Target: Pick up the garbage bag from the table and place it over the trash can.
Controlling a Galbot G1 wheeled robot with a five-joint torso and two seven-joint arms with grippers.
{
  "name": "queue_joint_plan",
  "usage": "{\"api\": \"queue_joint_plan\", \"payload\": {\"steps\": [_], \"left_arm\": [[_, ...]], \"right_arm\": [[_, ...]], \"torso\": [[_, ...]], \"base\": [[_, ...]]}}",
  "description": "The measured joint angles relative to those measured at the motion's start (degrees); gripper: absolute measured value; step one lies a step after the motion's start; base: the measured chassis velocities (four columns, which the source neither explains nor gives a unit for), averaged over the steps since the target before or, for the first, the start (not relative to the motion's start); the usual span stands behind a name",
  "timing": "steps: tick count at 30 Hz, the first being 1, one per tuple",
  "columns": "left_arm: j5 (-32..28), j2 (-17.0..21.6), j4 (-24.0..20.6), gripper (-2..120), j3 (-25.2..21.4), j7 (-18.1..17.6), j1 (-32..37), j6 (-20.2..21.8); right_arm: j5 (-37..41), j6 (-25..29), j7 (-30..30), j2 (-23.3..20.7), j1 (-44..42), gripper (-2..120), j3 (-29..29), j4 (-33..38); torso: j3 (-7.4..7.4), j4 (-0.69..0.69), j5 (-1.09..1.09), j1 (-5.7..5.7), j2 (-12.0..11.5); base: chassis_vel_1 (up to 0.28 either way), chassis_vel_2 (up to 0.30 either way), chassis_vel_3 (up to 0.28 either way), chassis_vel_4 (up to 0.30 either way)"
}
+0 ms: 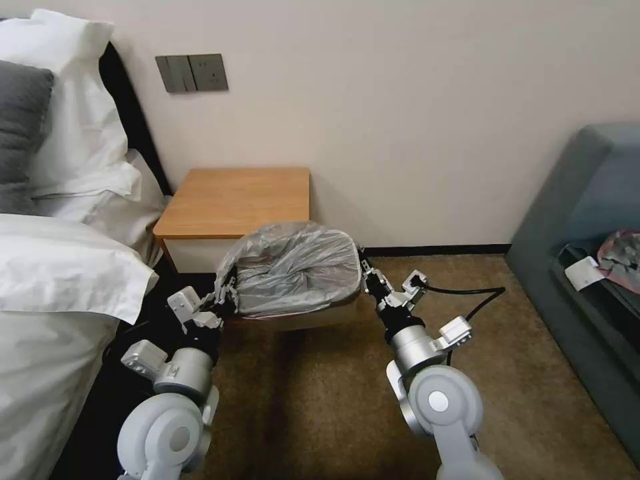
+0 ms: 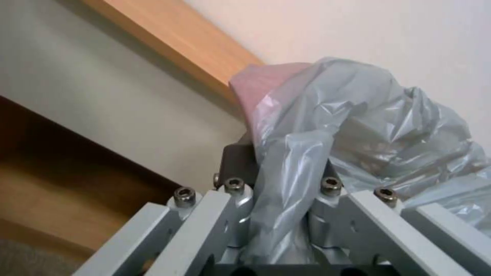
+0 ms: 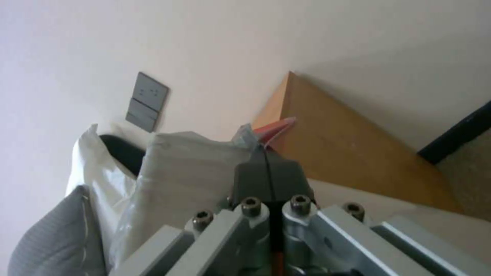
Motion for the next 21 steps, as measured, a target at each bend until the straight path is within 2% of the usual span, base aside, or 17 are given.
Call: {"api": "queue_joint_plan", "payload": {"steps": [6, 13, 21], "left_arm": [[-0.29, -0.2, -0.17, 10, 0.12, -0.17, 0.25, 0.0], [-2.1, -0.21, -1.0, 10, 0.12, -0.46, 0.2, 0.13], [-4.79, -0.65, -1.86, 10, 1.03, -0.99, 0.25, 0.65]], "right_arm": [[-2.82, 0.93, 0.39, 0.02, 0.19, 0, 0.16, -1.27], [-12.33, 1.89, 2.51, 0.03, 0.37, 0, 0.99, -4.77], [-17.23, 1.46, 1.74, 0.03, 0.5, 0, 1.14, -6.99]], "torso": [[0.0, 0.0, 0.0, 0.0, 0.0], [0.0, 0.0, 0.0, 0.0, 0.0], [0.0, 0.0, 0.0, 0.0, 0.0]], "base": [[0.0, 0.0, 0.0, 0.0], [0.0, 0.0, 0.0, 0.0], [0.0, 0.0, 0.0, 0.0]]}}
